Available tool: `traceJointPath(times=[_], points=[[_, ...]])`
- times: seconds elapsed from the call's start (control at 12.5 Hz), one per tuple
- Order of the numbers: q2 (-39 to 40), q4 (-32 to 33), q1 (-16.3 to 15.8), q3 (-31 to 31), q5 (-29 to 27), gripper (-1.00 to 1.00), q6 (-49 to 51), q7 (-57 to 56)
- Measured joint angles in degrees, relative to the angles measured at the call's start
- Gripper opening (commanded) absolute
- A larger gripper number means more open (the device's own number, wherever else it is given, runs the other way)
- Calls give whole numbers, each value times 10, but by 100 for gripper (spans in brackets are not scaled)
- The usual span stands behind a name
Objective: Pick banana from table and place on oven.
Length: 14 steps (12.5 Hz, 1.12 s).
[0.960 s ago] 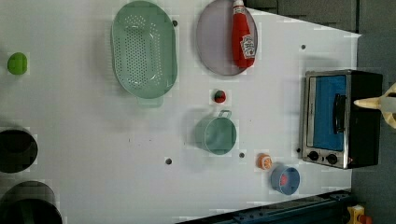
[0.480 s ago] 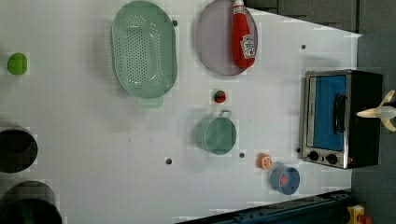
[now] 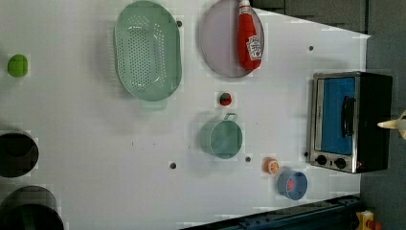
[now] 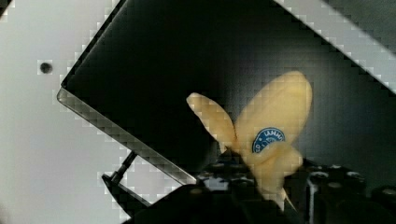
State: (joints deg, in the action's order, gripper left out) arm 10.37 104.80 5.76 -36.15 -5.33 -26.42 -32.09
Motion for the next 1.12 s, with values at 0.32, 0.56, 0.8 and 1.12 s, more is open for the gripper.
traceJointPath(times=[0.32,0.56,0.8,1.12], points=[[59,10,13,-12,-7,4,-32,-48],[68,26,5,-3,-9,70,-26,-51],[68,25,-9,0,-2,100,-19,-57],[28,-6,-13,10,17,100,40,-68]])
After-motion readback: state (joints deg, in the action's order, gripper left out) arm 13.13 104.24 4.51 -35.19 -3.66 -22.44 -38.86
